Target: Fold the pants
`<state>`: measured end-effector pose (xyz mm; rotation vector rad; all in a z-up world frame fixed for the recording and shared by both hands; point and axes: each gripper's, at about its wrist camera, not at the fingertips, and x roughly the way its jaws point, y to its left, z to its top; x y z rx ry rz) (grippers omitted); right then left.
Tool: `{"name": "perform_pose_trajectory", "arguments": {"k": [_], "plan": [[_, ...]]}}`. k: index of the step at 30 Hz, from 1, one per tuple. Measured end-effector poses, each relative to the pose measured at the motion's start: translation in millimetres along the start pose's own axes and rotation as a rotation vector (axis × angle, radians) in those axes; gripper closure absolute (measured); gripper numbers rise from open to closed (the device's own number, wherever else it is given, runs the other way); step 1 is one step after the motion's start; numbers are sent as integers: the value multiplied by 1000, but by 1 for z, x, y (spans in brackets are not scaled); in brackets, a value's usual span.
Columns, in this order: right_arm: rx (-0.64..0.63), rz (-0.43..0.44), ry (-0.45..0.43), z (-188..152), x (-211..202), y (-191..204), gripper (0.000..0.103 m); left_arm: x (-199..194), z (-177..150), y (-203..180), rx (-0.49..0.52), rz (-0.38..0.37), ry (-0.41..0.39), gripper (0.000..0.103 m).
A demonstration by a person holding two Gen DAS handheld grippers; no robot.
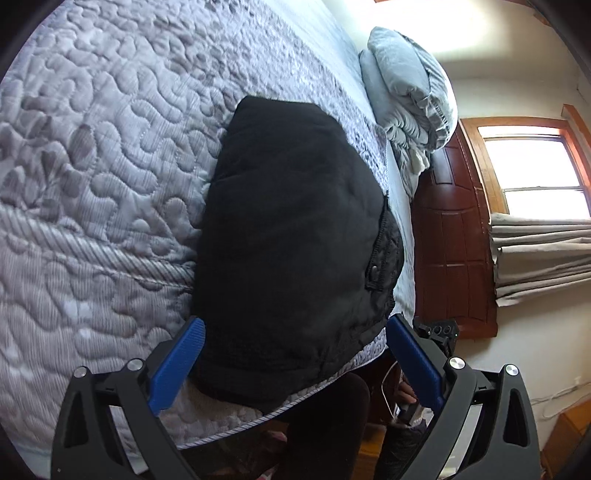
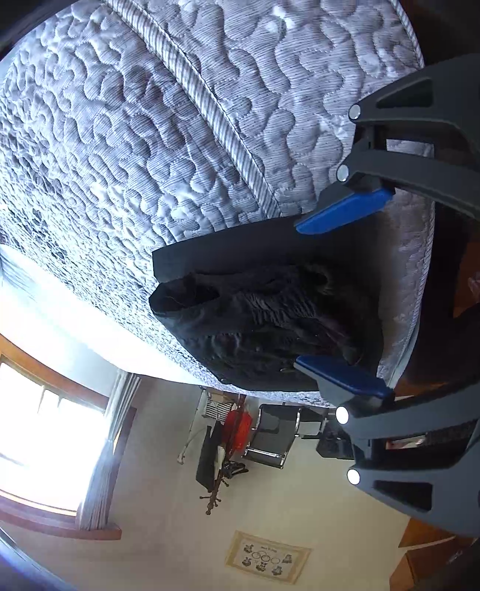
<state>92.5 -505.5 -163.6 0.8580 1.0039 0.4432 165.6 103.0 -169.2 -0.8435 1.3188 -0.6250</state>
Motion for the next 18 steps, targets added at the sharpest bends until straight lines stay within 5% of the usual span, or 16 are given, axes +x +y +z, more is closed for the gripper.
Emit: {"name": "perform_pose_trajectory", "arguments": {"k": [5, 18], "plan": [[-17, 27, 32, 6, 7, 2, 29, 18, 19, 12, 39, 30, 92, 4], [-41, 84, 128, 25, 33, -18, 24, 59, 36, 12, 141, -46, 243, 4]]}}
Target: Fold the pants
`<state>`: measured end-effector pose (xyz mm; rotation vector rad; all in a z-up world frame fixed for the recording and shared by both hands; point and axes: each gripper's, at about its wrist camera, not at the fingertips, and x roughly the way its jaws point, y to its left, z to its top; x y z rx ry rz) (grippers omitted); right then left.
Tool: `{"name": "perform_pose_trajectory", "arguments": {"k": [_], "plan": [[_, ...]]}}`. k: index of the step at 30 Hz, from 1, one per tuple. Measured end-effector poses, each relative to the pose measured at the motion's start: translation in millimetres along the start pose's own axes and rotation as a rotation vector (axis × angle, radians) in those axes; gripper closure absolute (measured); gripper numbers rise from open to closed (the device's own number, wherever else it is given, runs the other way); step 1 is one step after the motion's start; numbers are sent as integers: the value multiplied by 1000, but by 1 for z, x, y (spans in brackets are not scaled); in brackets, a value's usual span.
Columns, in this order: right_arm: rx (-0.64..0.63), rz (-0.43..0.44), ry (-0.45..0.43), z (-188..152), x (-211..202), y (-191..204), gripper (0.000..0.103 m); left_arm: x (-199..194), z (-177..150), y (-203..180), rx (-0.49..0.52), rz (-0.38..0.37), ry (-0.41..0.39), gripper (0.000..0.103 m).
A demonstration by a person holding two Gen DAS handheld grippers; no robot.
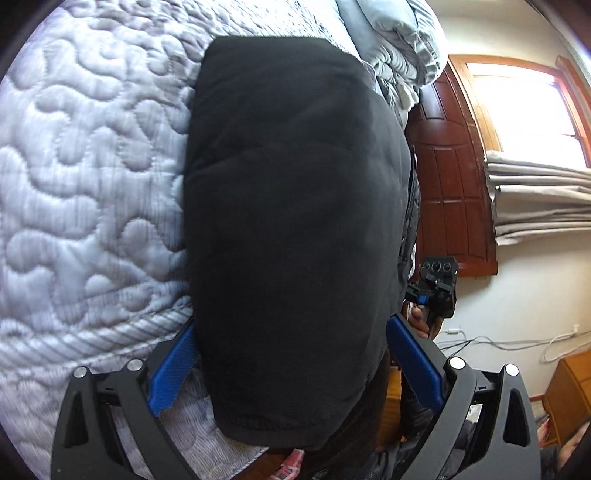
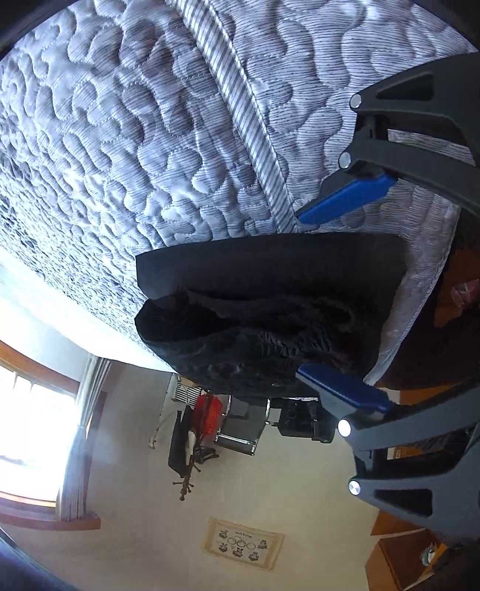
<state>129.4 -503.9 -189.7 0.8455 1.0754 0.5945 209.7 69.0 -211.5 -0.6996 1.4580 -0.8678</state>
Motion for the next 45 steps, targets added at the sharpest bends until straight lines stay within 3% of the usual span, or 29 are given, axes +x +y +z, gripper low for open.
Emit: {"name": "perform_pose_trajectory", "arguments": {"k": [17, 22, 45], "plan": [[-15, 86, 71, 27, 17, -29, 14, 21, -2, -15, 23, 30, 64, 4], [-42, 118, 91, 30, 24, -27, 12, 29, -1, -20, 6, 42, 68, 4], [-103, 106, 201, 36, 87, 10, 8, 64, -6, -45, -96, 158, 12, 3]]}}
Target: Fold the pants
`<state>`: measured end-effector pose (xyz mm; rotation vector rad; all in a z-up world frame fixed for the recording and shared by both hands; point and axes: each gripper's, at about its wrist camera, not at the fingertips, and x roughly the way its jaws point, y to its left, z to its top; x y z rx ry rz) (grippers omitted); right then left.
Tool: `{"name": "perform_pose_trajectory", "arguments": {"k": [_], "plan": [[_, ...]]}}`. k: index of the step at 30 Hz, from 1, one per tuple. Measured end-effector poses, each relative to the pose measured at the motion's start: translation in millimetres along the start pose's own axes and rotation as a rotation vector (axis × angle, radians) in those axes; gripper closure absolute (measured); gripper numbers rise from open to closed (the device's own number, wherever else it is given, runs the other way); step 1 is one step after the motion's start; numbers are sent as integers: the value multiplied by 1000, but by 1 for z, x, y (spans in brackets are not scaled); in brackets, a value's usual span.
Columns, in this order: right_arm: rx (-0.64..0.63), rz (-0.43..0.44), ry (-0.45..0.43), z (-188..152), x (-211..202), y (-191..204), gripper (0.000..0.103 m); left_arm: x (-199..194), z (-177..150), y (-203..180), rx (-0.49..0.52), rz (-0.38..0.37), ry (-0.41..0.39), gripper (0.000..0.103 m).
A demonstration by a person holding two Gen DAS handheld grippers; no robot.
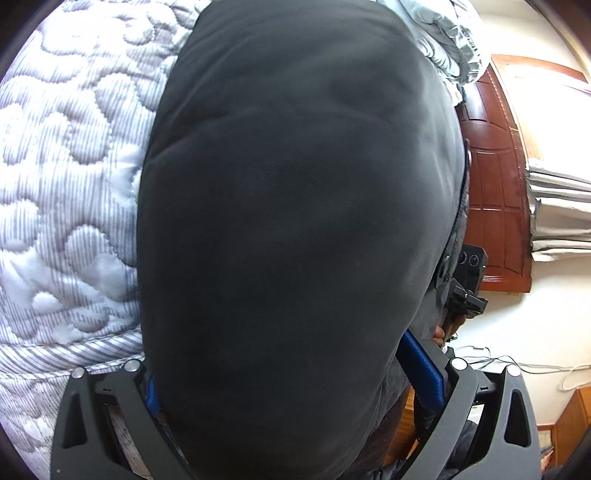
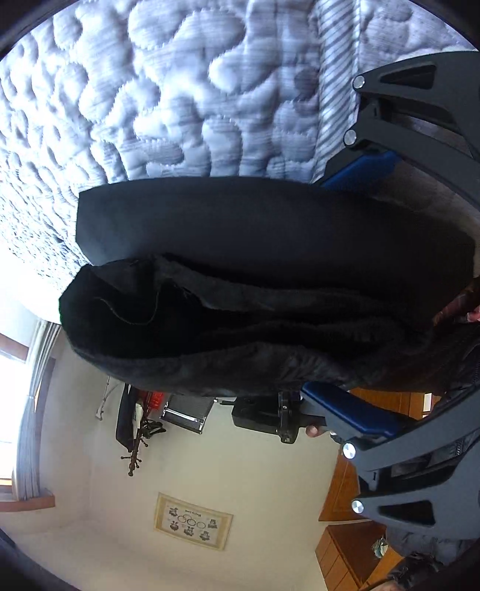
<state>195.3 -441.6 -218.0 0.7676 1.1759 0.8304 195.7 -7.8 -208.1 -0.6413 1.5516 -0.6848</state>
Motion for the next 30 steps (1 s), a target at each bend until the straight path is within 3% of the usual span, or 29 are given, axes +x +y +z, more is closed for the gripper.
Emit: {"name": "perform_pose_trajectory", "arguments": {"k": [5, 12, 15, 17, 20, 25, 30], "plan": [[-23, -31, -14, -4, 9, 7, 13, 2, 1, -2, -25, 4, -17, 3], [-8, -17, -55, -10, 5, 9, 49, 5, -8, -9, -17, 26, -60, 5], [-18, -16, -67, -12, 5, 17, 58, 1, -8, -9, -10, 25, -78, 15], [-27, -21, -75, -13, 6, 23, 61, -3, -8, -9, 6, -9, -97, 35], [-37, -21, -89, -14, 10, 35, 65, -7, -7, -13, 22, -63, -111, 51], [-56, -26, -111, -14, 9, 50, 66, -6, -9, -18, 48, -107, -137, 63], [-77, -34, -127, -13, 4, 63, 67, -7, -15, -16, 57, -155, -178, 66]]}}
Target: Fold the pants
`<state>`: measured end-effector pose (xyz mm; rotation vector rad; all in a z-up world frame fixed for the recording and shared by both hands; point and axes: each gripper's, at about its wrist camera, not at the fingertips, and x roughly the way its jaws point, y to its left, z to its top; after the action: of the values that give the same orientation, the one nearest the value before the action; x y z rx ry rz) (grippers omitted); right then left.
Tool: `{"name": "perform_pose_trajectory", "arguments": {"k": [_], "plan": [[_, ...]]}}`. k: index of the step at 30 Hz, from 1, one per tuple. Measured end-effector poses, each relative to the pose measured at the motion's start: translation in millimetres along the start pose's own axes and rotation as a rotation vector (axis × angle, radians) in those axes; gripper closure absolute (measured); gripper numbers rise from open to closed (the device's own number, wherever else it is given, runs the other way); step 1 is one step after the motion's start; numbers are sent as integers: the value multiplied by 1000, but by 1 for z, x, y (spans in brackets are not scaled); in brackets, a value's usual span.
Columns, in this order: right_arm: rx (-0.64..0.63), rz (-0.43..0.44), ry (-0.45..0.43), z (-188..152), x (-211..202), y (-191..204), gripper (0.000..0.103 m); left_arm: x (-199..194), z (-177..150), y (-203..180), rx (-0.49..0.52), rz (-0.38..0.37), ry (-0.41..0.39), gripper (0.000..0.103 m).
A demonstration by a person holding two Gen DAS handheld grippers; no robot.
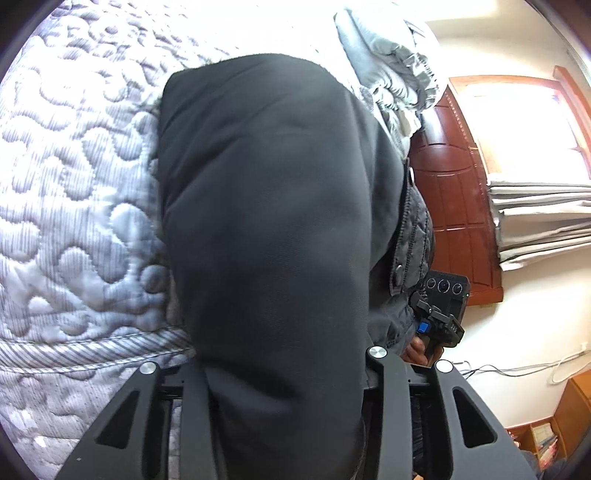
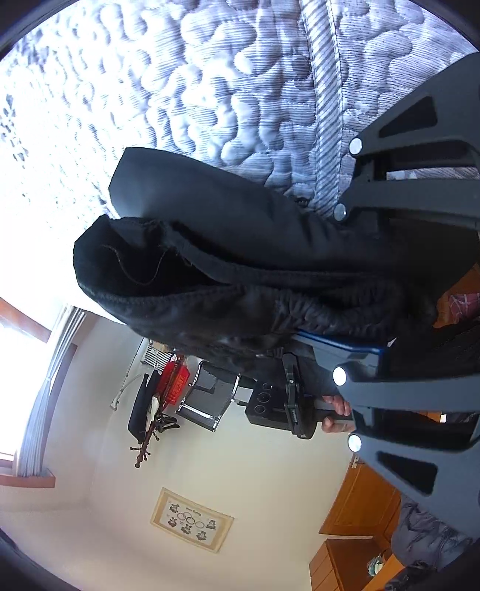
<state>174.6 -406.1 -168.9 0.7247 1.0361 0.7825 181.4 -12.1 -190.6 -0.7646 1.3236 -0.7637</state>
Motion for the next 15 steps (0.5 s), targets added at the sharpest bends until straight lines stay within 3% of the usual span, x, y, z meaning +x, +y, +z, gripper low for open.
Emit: {"name": "perform_pose_trajectory", "arguments": {"k": [15], "plan": [[-129, -19, -49, 36, -21, 45, 67, -27, 10, -41, 81, -74, -122, 66]]}}
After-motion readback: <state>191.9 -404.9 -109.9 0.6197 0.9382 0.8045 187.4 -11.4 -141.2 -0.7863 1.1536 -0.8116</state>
